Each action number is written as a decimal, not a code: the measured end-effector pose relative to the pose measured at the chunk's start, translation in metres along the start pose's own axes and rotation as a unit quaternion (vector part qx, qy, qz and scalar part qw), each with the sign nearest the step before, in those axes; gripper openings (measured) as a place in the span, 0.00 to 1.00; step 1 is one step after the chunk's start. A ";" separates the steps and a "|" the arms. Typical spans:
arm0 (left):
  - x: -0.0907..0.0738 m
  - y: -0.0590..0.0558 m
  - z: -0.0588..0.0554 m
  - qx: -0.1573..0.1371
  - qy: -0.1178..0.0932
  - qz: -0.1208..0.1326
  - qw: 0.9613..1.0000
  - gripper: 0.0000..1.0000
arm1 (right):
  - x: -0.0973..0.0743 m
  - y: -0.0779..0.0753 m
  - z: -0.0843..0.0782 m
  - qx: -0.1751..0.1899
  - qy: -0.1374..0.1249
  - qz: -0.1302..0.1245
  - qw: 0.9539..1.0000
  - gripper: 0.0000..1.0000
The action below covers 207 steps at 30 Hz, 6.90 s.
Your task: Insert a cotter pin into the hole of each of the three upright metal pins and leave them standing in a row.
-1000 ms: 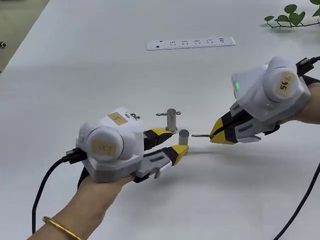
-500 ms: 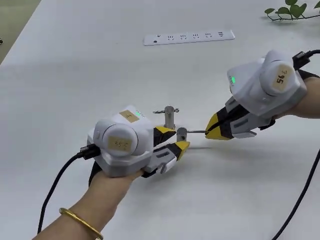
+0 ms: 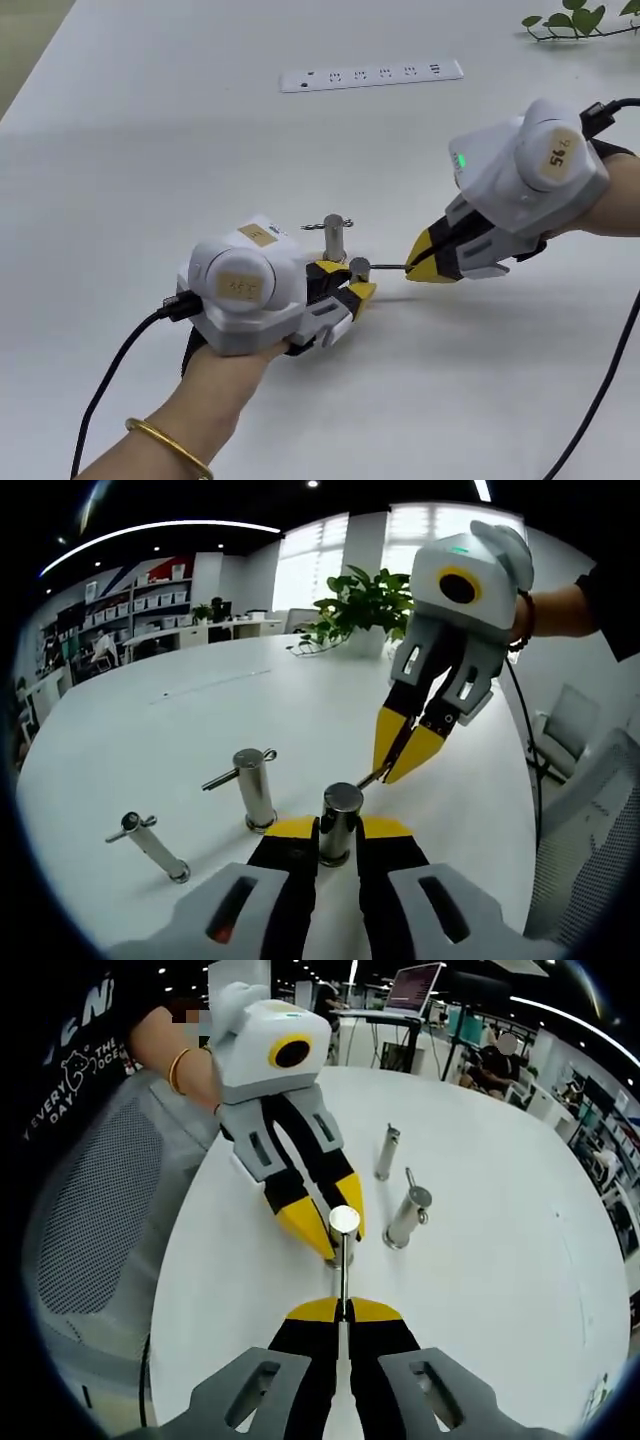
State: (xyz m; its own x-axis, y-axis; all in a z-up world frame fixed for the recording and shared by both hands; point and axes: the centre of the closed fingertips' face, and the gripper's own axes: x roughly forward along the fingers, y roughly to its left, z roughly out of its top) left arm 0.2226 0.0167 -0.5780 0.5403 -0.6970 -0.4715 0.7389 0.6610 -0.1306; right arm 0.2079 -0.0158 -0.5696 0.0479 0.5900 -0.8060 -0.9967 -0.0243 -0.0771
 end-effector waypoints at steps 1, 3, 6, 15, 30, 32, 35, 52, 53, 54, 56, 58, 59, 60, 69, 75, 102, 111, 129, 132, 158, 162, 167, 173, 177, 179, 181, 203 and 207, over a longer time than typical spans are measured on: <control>0.000 0.000 0.000 0.001 0.000 0.000 1.000 0.11 | 0.000 -0.001 0.000 -0.001 0.000 -0.001 1.000 0.00; 0.000 0.000 0.000 0.001 0.000 -0.001 1.000 0.11 | 0.001 -0.002 -0.001 0.000 0.000 0.000 1.000 0.00; 0.001 0.000 0.000 0.002 0.000 -0.002 1.000 0.11 | 0.001 -0.002 -0.001 -0.002 0.001 0.001 1.000 0.00; 0.003 0.000 -0.002 0.018 -0.002 0.004 1.000 0.11 | 0.000 -0.003 0.000 -0.013 0.013 -0.001 1.000 0.00; 0.004 0.000 -0.002 0.032 -0.003 0.003 0.999 0.10 | 0.004 -0.010 0.002 -0.043 0.040 -0.006 0.998 0.00; 0.004 0.000 -0.002 0.029 -0.003 0.002 1.000 0.10 | 0.006 -0.009 0.005 -0.041 0.037 -0.005 0.998 0.00; 0.004 0.000 -0.002 0.030 -0.004 0.003 1.000 0.10 | 0.007 -0.008 0.007 -0.040 0.036 -0.004 0.999 0.00; 0.005 0.000 -0.004 0.007 -0.023 0.026 0.999 0.11 | 0.012 -0.004 0.017 -0.003 0.024 0.000 1.000 0.00; 0.005 0.000 -0.004 0.006 -0.024 0.026 0.999 0.11 | 0.013 -0.004 0.018 -0.003 0.023 -0.001 1.000 0.00; 0.005 0.001 -0.004 0.004 -0.025 0.028 0.999 0.11 | 0.014 -0.003 0.020 0.000 0.021 -0.001 1.000 0.00; 0.005 0.001 -0.004 0.000 -0.027 0.031 0.999 0.11 | 0.015 -0.005 0.020 -0.002 0.020 0.000 1.000 0.00; 0.005 0.001 -0.004 -0.003 -0.027 0.032 0.999 0.11 | 0.016 -0.005 0.022 -0.003 0.018 0.000 1.000 0.00; 0.005 0.001 -0.004 -0.005 -0.027 0.032 0.999 0.11 | 0.017 -0.005 0.023 -0.003 0.017 0.000 1.000 0.00; 0.005 0.001 -0.004 -0.005 -0.027 0.032 0.999 0.11 | 0.017 -0.005 0.023 -0.002 0.016 0.001 1.000 0.00; 0.005 0.001 -0.006 -0.024 -0.032 0.040 0.998 0.11 | 0.019 -0.007 0.025 0.002 0.008 -0.003 1.000 0.00; 0.004 0.001 -0.006 -0.026 -0.032 0.041 0.998 0.11 | 0.014 -0.009 0.022 0.026 0.002 -0.006 1.000 0.06; 0.004 0.002 -0.008 -0.048 -0.036 0.045 0.997 0.12 | 0.011 -0.004 0.027 0.038 -0.008 -0.001 0.999 0.00; 0.004 0.002 -0.008 -0.050 -0.035 0.044 0.997 0.12 | 0.013 -0.007 0.027 0.038 -0.011 -0.001 0.999 0.00; 0.006 0.003 -0.009 -0.054 -0.030 0.039 0.997 0.12 | 0.014 -0.006 0.028 0.043 -0.014 -0.001 0.999 0.00; 0.006 0.002 -0.009 -0.050 -0.029 0.037 0.998 0.12 | 0.014 -0.007 0.028 0.045 -0.014 -0.002 0.999 0.00; -0.032 0.008 -0.005 -0.045 -0.014 0.033 0.998 0.34 | 0.012 -0.010 0.035 0.094 -0.030 -0.019 0.995 0.20; -0.042 0.009 0.002 -0.033 -0.021 0.046 0.998 0.40 | 0.013 -0.010 0.038 0.091 -0.033 -0.023 0.995 0.21; -0.052 0.008 0.007 -0.019 -0.021 0.053 0.998 0.47 | 0.018 -0.006 0.041 0.089 -0.034 -0.019 0.995 0.21; -0.065 0.009 0.014 -0.033 -0.034 0.060 0.997 0.54 | 0.023 -0.003 0.046 0.088 -0.035 -0.017 0.995 0.20; -0.074 0.013 0.018 -0.039 -0.041 0.067 0.996 0.59 | 0.025 -0.003 0.047 0.081 -0.031 -0.015 0.996 0.20; -0.077 0.014 0.018 -0.042 -0.040 0.070 0.996 0.60 | 0.027 -0.002 0.047 0.078 -0.028 -0.014 0.996 0.19; -0.080 0.015 0.019 -0.044 -0.042 0.074 0.995 0.62 | 0.029 -0.003 0.047 0.073 -0.025 -0.015 0.997 0.18; -0.112 0.027 0.013 -0.023 -0.040 0.112 0.993 0.83 | 0.038 -0.003 0.041 0.069 -0.017 -0.008 0.997 0.10; -0.119 0.030 0.009 -0.022 -0.036 0.121 0.992 0.83 | 0.038 -0.004 0.040 0.065 -0.018 -0.007 0.998 0.09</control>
State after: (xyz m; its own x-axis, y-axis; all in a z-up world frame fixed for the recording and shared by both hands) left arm 0.1843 0.1167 -0.5180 0.7280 -0.5332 -0.4309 0.5663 0.8220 -0.0604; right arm 0.2111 0.0389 -0.5768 0.0611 0.6177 -0.7840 -0.9961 0.0874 -0.0087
